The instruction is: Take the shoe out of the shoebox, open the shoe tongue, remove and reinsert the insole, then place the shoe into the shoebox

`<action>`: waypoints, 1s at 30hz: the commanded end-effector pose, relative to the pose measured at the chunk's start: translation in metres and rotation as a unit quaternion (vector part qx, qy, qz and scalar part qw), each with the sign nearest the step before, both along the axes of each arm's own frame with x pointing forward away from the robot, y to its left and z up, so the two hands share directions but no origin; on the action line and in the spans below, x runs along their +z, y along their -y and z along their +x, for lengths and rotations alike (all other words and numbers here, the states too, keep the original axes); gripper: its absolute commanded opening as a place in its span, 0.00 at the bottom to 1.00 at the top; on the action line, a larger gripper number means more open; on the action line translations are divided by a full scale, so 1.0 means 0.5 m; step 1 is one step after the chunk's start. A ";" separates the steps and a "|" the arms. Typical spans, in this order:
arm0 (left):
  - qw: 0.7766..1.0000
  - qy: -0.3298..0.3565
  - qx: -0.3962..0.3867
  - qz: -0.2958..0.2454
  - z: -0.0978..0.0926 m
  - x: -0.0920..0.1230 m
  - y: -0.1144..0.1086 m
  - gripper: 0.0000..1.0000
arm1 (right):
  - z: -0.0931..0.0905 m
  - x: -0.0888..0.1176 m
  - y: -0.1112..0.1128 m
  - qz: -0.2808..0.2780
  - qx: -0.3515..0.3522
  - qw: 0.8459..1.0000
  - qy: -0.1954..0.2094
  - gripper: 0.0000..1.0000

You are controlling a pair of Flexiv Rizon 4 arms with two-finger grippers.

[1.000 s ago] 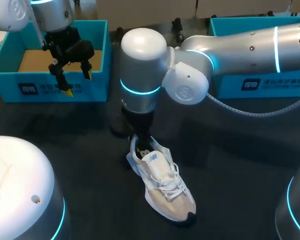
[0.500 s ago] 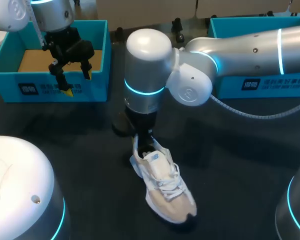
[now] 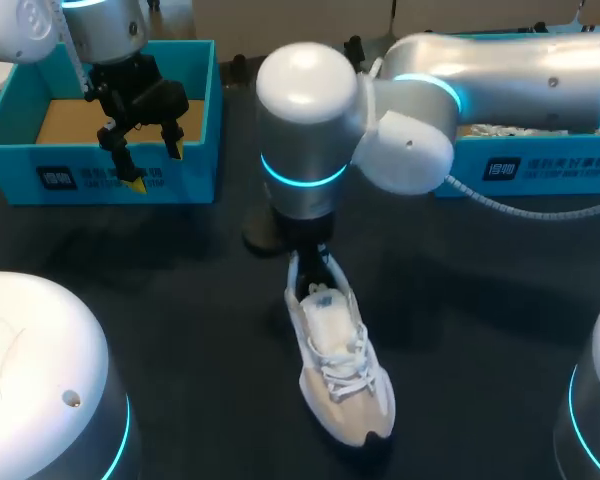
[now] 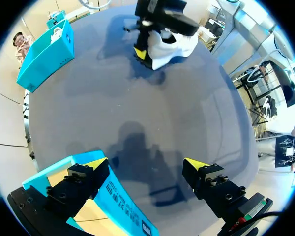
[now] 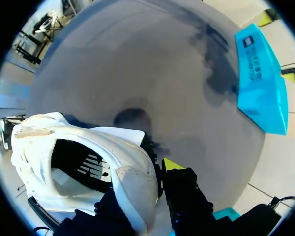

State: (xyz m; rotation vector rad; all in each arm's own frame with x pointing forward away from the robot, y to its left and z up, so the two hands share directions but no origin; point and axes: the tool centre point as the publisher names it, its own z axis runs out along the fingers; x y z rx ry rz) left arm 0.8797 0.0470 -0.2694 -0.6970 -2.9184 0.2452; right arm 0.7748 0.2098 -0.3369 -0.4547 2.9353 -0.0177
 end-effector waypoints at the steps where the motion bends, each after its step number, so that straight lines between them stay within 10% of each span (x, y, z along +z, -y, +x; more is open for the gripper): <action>1: 1.000 0.000 0.000 0.001 0.000 0.000 0.000 1.00 | -0.009 0.129 0.044 0.017 -0.014 1.000 0.004 0.00; 17: 1.000 0.000 0.000 0.001 0.000 0.000 0.000 1.00 | -0.009 0.129 0.044 0.017 -0.014 1.000 0.004 0.00; 30: 1.000 0.000 0.000 0.001 0.000 0.000 0.000 1.00 | 0.130 0.261 0.294 -0.032 0.037 0.999 0.009 0.00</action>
